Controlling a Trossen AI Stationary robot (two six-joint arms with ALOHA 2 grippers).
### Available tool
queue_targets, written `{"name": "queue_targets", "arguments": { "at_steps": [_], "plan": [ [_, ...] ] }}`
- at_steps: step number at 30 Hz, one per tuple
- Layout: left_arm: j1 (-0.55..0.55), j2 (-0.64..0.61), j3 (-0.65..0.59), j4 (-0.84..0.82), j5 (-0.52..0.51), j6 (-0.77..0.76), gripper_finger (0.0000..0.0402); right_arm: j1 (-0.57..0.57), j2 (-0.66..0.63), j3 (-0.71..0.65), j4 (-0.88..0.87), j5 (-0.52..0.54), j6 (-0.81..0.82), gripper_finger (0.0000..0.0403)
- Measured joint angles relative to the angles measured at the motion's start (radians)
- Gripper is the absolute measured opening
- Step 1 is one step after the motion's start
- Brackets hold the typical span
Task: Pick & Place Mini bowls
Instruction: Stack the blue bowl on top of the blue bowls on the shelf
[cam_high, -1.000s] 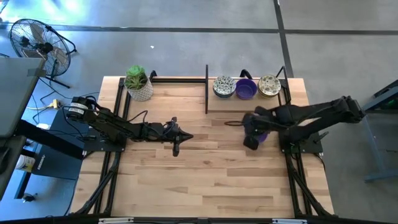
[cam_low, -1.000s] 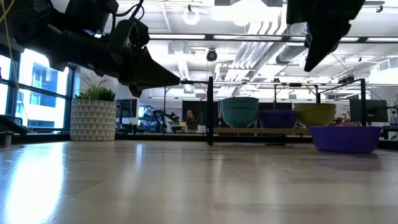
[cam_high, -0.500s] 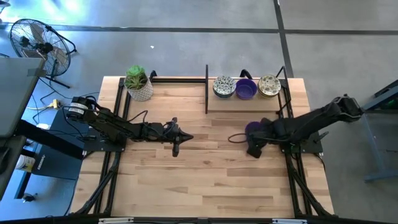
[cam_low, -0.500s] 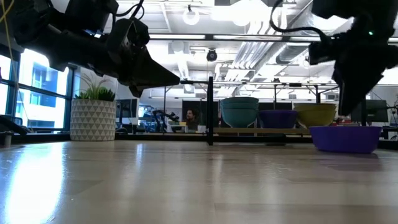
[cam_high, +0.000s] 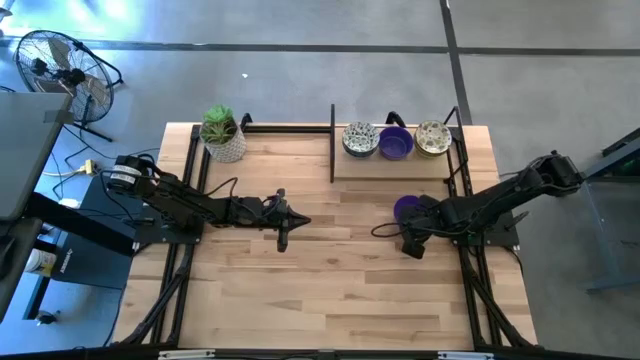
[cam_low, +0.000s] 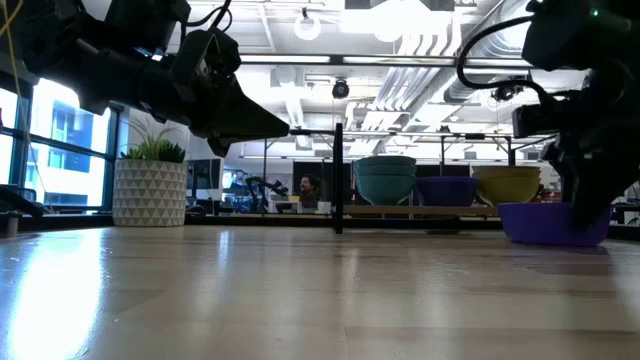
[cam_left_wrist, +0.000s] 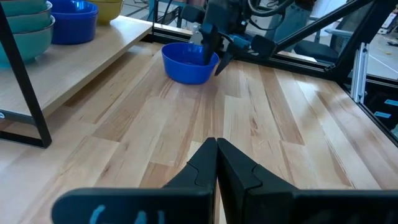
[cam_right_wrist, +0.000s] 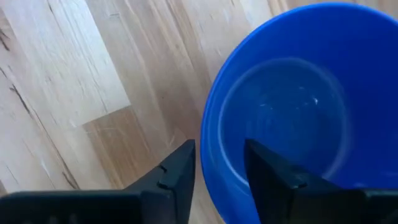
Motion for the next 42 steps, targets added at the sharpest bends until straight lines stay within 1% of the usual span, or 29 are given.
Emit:
{"name": "queue_targets", "arguments": {
  "at_steps": [3,8,10,14,18,24,30,36,39,42],
  "plan": [
    [0.0,0.0,0.0,0.0,0.0,0.0,0.0003,0.0,0.0,-0.007,0.016,-0.003,0.0,0.0097],
    [0.0,0.0,0.0,0.0,0.0,0.0,0.0003,0.0,0.0,-0.007,0.023,-0.001,-0.024,0.0024],
    [0.0,0.0,0.0,0.0,-0.001,0.0,0.0003,0.0,0.0,-0.007,0.026,0.009,-0.034,0.0007],
    [0.0,0.0,0.0,0.0,-0.001,0.0,0.0003,0.0,0.0,0.0,0.023,-0.004,-0.044,0.0016],
    [0.0,0.0,0.0,0.0,-0.003,0.0,0.0003,0.0,0.0,0.041,0.015,-0.008,-0.07,0.0004],
    [0.0,0.0,0.0,0.0,-0.003,0.0,0.0003,-0.009,0.0,0.16,-0.027,-0.032,-0.131,0.0003],
    [0.0,0.0,0.0,0.0,-0.003,0.0,0.0003,-0.04,0.0,0.303,-0.104,0.011,-0.215,0.0003],
    [0.0,0.0,0.0,0.0,-0.003,0.0,0.0003,-0.136,0.0,0.434,-0.206,0.058,-0.312,0.0003],
    [0.0,0.0,0.0,0.001,-0.003,0.0,0.0003,-0.22,0.0,0.489,-0.244,0.087,-0.393,0.0002],
    [0.0,0.0,0.0,0.001,-0.002,-0.001,0.0003,-0.333,0.0,0.527,-0.245,0.078,-0.508,0.0002]
  ]
}}
